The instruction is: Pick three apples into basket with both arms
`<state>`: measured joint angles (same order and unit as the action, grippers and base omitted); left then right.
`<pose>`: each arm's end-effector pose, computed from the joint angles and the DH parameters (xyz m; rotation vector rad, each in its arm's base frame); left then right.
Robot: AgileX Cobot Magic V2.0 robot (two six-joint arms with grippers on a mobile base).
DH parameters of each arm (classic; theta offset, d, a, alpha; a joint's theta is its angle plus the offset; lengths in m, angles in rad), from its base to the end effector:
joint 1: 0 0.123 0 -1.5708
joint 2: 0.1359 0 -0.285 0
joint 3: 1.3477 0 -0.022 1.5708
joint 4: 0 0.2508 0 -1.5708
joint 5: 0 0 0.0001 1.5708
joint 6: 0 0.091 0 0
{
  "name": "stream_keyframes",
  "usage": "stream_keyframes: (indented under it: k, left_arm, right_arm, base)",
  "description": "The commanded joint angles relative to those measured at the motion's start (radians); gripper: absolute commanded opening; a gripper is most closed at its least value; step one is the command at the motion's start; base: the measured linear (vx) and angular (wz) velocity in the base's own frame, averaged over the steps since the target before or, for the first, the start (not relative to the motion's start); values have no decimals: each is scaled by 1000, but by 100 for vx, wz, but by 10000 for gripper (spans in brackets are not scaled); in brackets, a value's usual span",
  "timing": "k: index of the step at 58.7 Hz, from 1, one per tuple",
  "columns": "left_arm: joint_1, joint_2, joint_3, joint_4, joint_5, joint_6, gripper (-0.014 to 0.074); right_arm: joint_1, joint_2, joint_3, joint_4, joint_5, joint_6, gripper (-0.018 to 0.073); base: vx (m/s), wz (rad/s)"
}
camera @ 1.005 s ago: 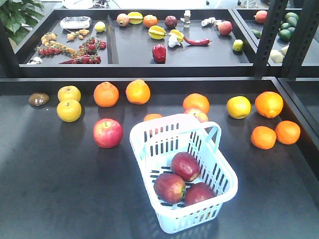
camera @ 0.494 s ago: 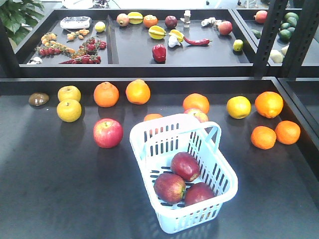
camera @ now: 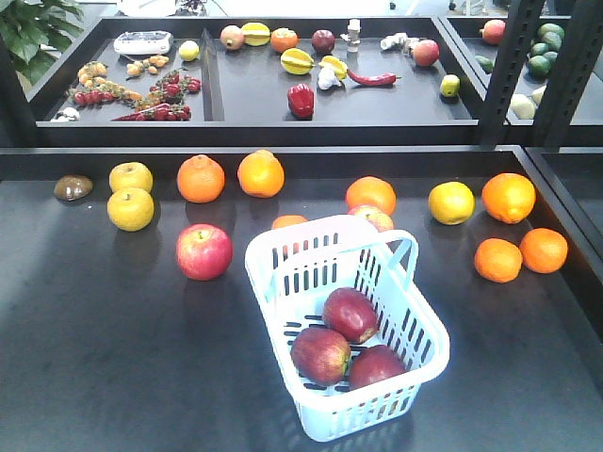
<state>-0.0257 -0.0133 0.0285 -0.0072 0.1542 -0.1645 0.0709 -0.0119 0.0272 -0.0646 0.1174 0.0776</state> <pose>0.0564 -0.0016 0.1903 -0.1198 1.6508 -0.1511 0.0566 0.0033 0.1940 -0.0406 1.6159 0.0590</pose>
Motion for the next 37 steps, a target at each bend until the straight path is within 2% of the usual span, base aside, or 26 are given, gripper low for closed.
stream_keyframes:
  k: [1,37]
  left_arm:
    - [-1,-3,-26,-6,-81,1,-6]
    - [-1,-3,-26,-6,-81,1,-6]
  right_arm:
    - [-5,-11,14,-8,-71,-8,-9]
    - [-5,-11,14,-8,-71,-8,-9]
  base:
    - [0,0]
    - [0,0]
